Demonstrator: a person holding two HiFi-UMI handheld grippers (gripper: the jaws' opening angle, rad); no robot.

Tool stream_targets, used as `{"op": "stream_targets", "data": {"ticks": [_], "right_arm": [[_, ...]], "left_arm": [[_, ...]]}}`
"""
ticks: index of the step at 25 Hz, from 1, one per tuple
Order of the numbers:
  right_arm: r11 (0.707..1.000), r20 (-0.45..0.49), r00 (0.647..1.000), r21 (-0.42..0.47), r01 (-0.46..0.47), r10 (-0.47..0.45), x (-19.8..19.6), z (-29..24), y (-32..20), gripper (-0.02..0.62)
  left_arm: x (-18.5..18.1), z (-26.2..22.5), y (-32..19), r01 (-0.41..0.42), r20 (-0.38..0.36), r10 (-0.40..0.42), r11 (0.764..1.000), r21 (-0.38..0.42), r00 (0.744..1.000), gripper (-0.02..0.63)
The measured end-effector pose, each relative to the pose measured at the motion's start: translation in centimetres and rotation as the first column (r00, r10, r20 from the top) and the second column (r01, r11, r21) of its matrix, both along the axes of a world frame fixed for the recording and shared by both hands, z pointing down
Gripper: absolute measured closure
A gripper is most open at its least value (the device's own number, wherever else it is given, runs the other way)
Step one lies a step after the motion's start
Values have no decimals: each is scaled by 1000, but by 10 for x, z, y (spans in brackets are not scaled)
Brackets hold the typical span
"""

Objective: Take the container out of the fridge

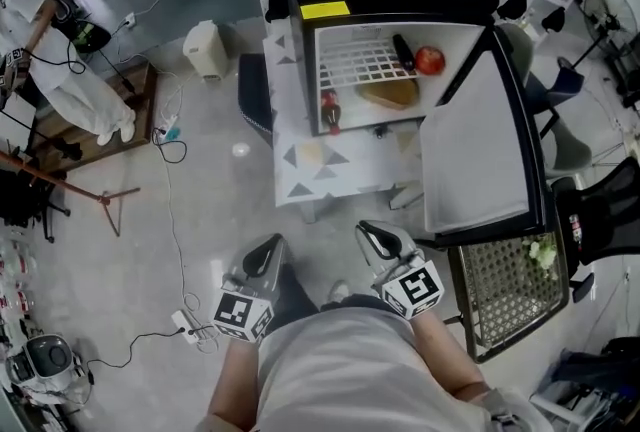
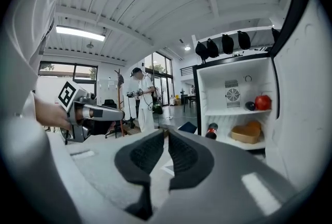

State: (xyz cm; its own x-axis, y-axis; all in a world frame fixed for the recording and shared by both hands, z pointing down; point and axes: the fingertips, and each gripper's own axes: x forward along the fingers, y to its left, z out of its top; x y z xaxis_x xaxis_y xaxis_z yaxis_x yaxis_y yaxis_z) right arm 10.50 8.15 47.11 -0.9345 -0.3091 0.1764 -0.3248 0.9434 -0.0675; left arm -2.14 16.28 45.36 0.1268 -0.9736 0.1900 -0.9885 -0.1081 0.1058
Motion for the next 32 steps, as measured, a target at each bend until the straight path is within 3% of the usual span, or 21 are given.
{"op": "stream_targets", "data": {"ticks": [7,20,25,32], "right_arm": [[1000,-11,1000,2,-27,27,-44,1,-36,566],[993,-40,992,6,-117,117,-157,-4,-99,566],[983,-54,981,9,-185,185,-182,0,-117,566],[951,-45,950,25,-309,310,-197,1,-133,566]], "left_arm": [[-45,7,-41,-34,-16,34,999,0,999,597],[-143,5,-133,-208,-24,208,978,-8,978,597],[-166,5,-161,-291,-32,291,957,5,956,597],[-175,5,-183,-425,-28,425,905,6,905,597]]}}
